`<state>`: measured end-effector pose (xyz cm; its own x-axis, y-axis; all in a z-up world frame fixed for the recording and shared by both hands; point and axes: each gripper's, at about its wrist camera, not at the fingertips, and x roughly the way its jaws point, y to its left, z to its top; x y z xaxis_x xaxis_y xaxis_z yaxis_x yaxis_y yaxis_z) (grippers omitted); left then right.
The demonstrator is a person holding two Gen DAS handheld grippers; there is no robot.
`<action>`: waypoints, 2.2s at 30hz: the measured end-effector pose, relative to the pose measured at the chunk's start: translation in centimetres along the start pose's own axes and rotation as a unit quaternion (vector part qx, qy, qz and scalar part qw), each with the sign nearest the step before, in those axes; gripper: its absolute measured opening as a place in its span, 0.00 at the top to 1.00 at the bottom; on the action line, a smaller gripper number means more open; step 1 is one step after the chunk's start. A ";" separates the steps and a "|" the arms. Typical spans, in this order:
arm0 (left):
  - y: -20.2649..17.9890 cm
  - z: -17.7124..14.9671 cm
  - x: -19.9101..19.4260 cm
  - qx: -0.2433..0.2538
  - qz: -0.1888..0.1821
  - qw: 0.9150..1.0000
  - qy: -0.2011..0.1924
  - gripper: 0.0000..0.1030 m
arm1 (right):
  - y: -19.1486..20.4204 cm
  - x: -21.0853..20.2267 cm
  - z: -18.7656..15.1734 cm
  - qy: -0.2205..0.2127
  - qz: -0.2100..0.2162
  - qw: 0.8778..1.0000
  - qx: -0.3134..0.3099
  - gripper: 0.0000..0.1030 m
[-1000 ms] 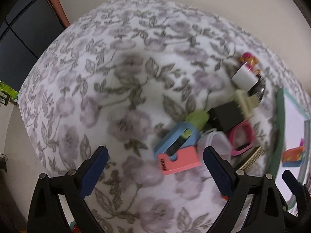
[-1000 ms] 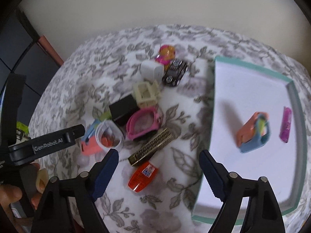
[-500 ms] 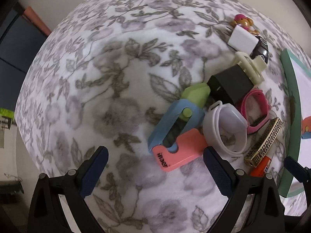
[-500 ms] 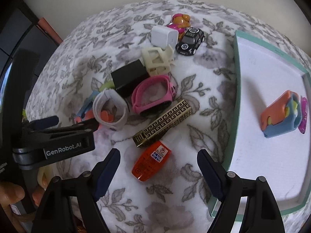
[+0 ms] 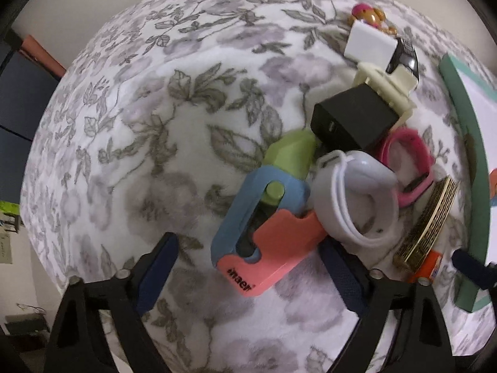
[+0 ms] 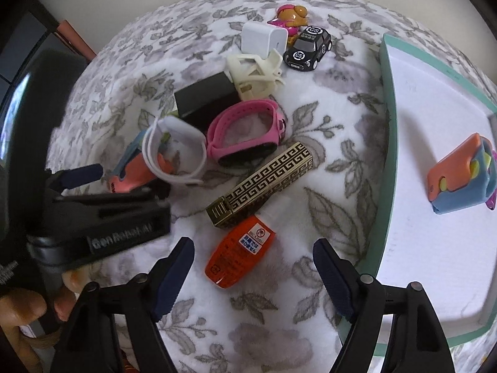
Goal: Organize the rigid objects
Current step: 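Return both tools from the tray back over the pile, then grasp the orange glue bottle with right tool while left tool grasps pink-blue dispenser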
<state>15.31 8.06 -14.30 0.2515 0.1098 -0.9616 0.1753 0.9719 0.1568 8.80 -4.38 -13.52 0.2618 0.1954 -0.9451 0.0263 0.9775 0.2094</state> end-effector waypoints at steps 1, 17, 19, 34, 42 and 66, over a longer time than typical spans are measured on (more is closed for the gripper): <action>-0.3 0.0 -0.1 -0.006 -0.007 1.000 -0.001 0.16 | 0.0 0.1 0.0 0.001 -0.002 1.000 -0.001 0.23; 1.3 0.5 0.4 -0.039 -0.052 0.998 -0.001 0.39 | 0.6 0.9 0.4 -0.021 -0.056 0.998 -0.013 0.62; 0.9 0.3 0.2 -0.038 -0.047 0.998 -0.003 0.40 | 0.4 0.8 0.3 -0.027 -0.059 0.998 -0.017 0.62; -0.7 -0.2 -0.9 -0.032 -0.024 0.999 -0.001 0.51 | 0.0 0.1 -2.1 -0.019 -0.045 0.998 -0.028 0.65; -0.9 -1.2 -2.6 -0.038 -0.024 0.999 -0.004 0.54 | -1.6 -1.5 -3.1 -0.009 -0.004 1.000 0.000 0.66; 0.9 -2.5 -7.0 -0.084 -0.042 0.995 -0.030 0.57 | -2.4 -5.4 -4.1 -0.026 0.030 0.999 0.004 0.79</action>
<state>11.34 8.67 -7.96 0.3005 0.0193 -0.9536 0.0369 0.9988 0.0318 3.34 -7.41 -9.91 0.3138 0.2490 -0.9163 0.0161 0.9635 0.2674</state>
